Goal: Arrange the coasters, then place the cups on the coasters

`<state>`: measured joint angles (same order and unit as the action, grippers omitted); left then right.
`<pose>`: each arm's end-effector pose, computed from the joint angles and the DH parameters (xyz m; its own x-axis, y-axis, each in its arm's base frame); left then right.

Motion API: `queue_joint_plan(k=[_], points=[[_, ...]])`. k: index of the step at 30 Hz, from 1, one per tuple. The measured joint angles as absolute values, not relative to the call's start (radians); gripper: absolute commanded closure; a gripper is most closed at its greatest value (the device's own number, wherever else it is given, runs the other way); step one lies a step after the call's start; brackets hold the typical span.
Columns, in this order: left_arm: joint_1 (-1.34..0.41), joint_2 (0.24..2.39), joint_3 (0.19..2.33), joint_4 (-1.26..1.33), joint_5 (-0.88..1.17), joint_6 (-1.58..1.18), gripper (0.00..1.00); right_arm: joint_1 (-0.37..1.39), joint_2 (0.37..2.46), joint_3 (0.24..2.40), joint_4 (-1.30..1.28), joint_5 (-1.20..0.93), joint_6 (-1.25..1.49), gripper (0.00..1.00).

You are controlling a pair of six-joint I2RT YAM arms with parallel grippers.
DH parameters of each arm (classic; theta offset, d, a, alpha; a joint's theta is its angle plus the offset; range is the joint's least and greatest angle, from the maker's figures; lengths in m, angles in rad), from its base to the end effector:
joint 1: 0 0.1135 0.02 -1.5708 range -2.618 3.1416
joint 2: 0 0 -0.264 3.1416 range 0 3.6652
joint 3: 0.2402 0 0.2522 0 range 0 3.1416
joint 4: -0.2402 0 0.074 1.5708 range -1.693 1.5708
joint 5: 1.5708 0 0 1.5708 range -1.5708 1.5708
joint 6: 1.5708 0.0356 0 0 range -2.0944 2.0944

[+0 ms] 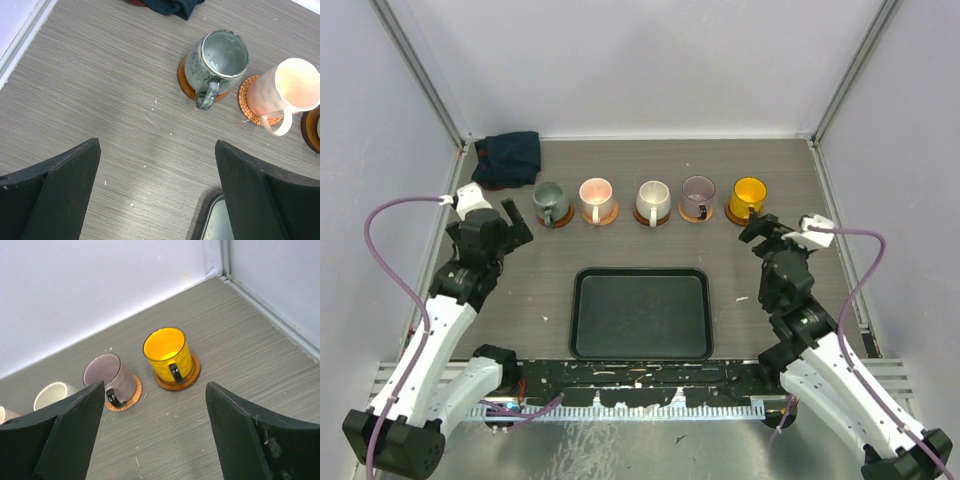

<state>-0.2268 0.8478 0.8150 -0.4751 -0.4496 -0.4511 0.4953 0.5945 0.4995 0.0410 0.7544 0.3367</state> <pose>0.1835 -0.0265 0.3118 -0.3535 -0.3214 -0.8785 -0.3573 0.9143 -0.1907 0.1441 0.0501 0.2925 0.0395 0.2950 -0.9547 0.2567 0.9204 0.2950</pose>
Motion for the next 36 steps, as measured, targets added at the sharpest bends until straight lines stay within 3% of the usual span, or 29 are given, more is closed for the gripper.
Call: queue_joint_plan(k=[14, 23, 36], points=[[-0.227, 0.651, 0.835, -0.656, -0.413, -0.531, 0.02, 0.495, 0.418, 0.564, -0.175, 0.9, 0.383, 0.11], [-0.227, 0.486, 0.825, -0.707, -0.517, -0.532, 0.02, 0.495, 0.282, 0.583, -0.199, 0.956, 0.395, 0.1], [-0.227, 0.38, 0.817, -0.752, -0.595, -0.566, 0.02, 0.495, 0.275, 0.581, -0.197, 0.975, 0.395, 0.1]])
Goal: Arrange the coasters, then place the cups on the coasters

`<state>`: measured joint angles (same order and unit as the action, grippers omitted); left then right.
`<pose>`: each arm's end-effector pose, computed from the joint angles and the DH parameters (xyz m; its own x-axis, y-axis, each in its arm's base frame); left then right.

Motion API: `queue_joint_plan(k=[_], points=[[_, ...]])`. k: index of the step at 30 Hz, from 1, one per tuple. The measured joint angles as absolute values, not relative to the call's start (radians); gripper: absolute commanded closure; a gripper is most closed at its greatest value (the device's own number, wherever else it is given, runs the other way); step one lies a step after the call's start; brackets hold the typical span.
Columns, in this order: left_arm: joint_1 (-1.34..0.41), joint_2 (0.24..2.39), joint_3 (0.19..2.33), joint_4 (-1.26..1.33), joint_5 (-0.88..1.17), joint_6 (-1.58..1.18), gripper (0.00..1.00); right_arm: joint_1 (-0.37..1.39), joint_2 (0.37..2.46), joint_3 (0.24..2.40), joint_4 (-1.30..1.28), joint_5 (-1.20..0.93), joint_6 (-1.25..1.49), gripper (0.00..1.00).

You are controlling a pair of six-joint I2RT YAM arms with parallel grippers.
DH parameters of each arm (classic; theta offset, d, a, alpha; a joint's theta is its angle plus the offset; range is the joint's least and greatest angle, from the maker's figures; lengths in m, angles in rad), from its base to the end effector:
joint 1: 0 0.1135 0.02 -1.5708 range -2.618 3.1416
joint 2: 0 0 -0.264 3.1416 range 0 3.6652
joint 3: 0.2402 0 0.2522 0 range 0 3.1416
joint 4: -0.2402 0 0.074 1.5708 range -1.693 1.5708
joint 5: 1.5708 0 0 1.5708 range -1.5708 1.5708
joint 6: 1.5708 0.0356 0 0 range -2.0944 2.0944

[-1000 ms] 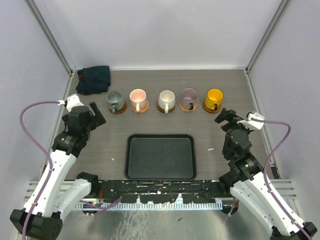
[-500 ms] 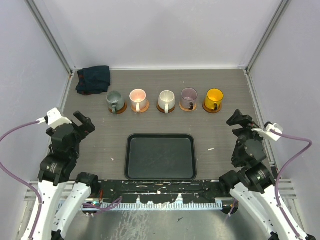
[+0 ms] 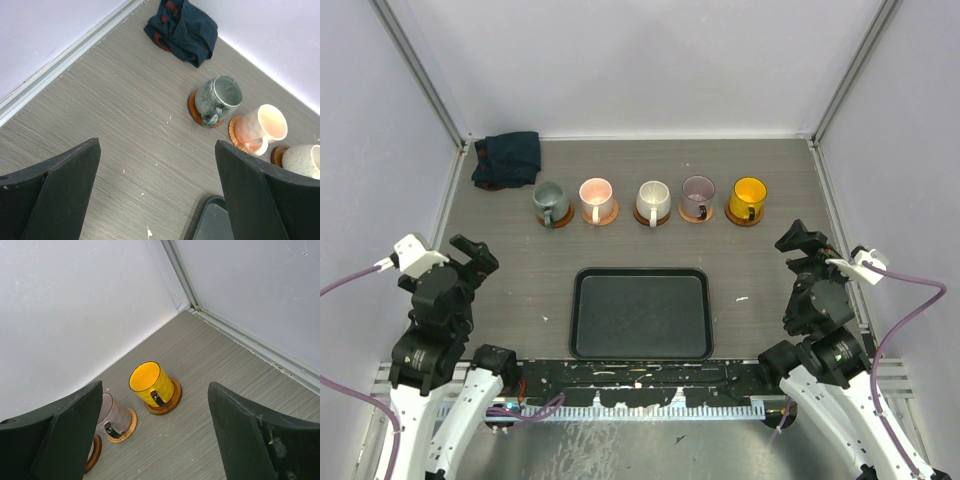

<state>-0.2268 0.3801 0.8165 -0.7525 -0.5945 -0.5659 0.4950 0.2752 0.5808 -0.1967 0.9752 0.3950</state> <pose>0.0725 0.0037 0.3372 -0.0774 -0.4380 -0.8956 -0.4430 0.8199 -0.3626 0.0799 0.0096 0.3264 0.2644 0.3880 -0.8829 0.3856 0.7966 0.4656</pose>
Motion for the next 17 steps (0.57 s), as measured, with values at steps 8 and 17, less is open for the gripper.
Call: queue_joint_plan(k=[8, 17], points=[[-0.227, 0.407, 0.855, -0.81, -0.699, -0.683, 0.02, 0.495, 0.293, 0.58, -0.197, 0.974, 0.395, 0.1], [-0.227, 0.526, 0.905, -0.907, -0.807, -0.768, 0.02, 0.495, 0.302, 0.58, -0.2, 0.971, 0.395, 0.1]])
